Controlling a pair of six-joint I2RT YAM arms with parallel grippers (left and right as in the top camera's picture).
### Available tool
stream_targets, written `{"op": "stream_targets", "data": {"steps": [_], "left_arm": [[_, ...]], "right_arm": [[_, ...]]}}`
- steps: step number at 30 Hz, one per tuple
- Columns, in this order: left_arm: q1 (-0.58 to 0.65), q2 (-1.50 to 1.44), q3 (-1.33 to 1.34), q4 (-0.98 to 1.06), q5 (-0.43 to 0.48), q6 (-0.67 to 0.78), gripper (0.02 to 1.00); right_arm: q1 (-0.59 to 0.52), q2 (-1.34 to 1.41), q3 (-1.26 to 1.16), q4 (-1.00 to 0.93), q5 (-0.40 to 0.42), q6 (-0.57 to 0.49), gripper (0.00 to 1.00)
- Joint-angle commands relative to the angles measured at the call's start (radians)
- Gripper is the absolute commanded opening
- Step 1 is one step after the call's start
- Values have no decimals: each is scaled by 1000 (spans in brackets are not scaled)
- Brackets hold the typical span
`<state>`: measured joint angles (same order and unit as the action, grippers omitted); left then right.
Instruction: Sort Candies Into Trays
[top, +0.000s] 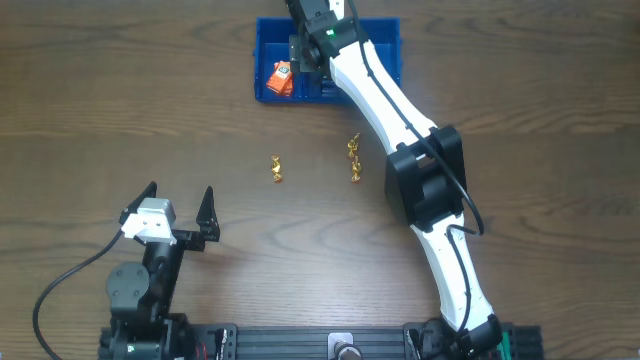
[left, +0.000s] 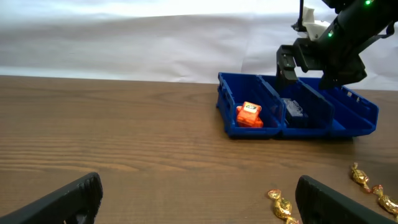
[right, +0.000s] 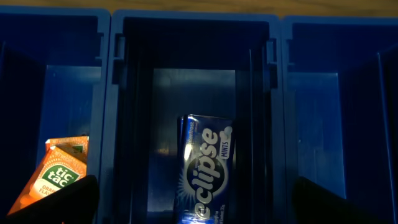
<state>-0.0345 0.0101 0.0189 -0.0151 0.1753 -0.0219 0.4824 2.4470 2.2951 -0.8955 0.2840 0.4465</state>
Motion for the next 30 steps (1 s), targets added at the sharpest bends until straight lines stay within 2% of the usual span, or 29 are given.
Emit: {"op": "stream_targets", "data": {"steps": [1, 8, 11, 13, 15, 17, 19, 25, 30], "left_arm": [[4, -6, -14, -45, 24, 8, 996], [4, -6, -14, -45, 24, 8, 998], [4, -6, -14, -45, 24, 8, 998], [4, -6, -14, -45, 24, 8, 996], [4, -6, -14, -45, 24, 8, 998], [4, -6, -14, -45, 24, 8, 998], [4, -6, -14, -45, 24, 8, 998], [4, -6, -14, -45, 24, 8, 998], [4, -6, -14, -45, 24, 8, 998]], "right_arm": [[-8, -3, 9, 8, 13, -4, 998], [-6, -7, 77, -50, 14, -7, 998], [19, -31, 104, -123, 13, -5, 998], [51, -59, 104, -201, 3, 35, 998], [89, -74, 104, -310, -53, 90, 998], [123, -74, 99, -388, -143, 104, 998], [146, -74, 91, -419, -177, 104, 998], [259, -69, 80, -483, -186, 108, 998], [299, -61, 21, -487, -189, 126, 998]]}}
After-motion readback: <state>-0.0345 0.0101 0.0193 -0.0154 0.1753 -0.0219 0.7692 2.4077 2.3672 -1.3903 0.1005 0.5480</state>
